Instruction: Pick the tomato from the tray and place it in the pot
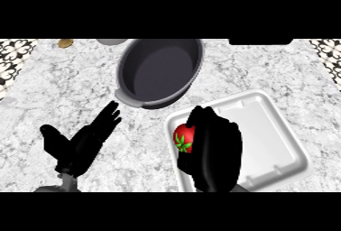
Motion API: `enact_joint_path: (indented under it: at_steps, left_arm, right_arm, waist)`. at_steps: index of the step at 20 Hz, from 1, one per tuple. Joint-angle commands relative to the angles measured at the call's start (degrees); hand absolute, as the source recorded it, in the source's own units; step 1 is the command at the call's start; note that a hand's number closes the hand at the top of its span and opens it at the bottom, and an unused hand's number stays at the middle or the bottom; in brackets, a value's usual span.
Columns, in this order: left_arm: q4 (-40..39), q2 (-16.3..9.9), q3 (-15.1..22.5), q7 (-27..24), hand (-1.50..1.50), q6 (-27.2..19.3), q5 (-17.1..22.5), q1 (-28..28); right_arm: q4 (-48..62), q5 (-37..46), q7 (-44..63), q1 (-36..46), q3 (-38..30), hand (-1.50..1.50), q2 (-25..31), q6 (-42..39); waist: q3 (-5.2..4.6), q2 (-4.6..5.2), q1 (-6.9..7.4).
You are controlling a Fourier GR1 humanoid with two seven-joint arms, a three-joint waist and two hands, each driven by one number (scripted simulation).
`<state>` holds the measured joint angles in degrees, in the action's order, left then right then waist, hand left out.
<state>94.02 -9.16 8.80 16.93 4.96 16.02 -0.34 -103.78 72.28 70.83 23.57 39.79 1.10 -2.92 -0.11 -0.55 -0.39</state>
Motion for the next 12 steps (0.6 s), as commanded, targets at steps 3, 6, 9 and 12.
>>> enact_joint_path:
  at_steps: [3,6,9,12]
  left_arm:
    - [2.10,0.94,1.34,0.56,0.00,-0.78,-1.31,-0.02]
    - [1.40,1.94,1.92,1.41,0.00,-1.47,-1.72,-0.67]
    - [0.59,1.80,1.29,0.52,0.00,-1.20,-2.01,-1.42]
    - [-0.55,0.95,0.74,0.03,0.00,-0.20,-2.01,-1.21]
  right_arm:
    - [-7.05,-0.37,14.17,15.10,-2.37,1.50,-1.04,-11.56]
    - [-4.32,-5.45,13.36,20.60,-6.99,1.50,-1.05,-8.27]
    - [-0.56,-8.22,11.34,27.42,-12.81,1.50,-1.05,-10.12]
    - [7.06,-11.13,8.00,30.93,-17.99,1.50,-1.06,-6.95]
  waist:
    - [0.00,0.14,0.98]
    - [0.02,0.36,1.29]
    - [0.01,0.38,1.37]
    - [0.01,0.63,1.72]
